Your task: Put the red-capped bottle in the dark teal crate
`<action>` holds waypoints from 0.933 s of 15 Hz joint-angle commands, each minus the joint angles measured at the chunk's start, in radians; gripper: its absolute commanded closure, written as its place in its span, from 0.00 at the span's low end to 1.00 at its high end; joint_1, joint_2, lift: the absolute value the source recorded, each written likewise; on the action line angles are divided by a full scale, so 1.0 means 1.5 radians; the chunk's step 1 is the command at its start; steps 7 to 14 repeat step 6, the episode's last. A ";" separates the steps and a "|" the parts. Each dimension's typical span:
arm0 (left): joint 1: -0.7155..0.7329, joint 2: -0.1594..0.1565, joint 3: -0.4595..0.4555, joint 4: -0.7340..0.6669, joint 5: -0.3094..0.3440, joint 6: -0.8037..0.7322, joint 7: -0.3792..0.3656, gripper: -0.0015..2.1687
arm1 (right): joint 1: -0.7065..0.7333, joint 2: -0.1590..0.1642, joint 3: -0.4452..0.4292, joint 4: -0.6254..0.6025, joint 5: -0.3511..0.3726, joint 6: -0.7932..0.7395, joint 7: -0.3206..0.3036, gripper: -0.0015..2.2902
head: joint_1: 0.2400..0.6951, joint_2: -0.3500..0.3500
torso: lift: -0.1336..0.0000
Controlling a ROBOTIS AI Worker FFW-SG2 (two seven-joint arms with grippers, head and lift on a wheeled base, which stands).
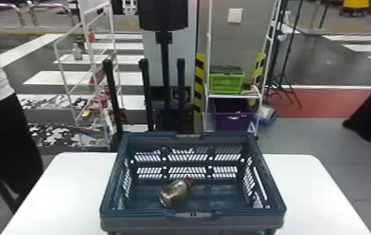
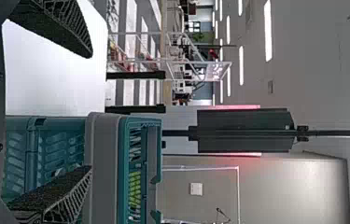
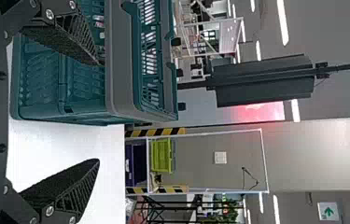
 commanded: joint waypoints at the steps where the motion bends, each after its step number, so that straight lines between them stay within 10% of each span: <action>1: 0.000 0.000 0.000 0.001 0.001 0.000 -0.001 0.01 | 0.000 0.000 0.000 -0.001 0.000 0.000 0.000 0.07 | 0.57 0.50 | 1.00; 14: 0.000 -0.001 0.001 0.001 0.002 0.002 -0.001 0.01 | -0.001 -0.002 0.000 -0.001 -0.001 0.002 0.000 0.07 | 0.57 0.50 | 1.00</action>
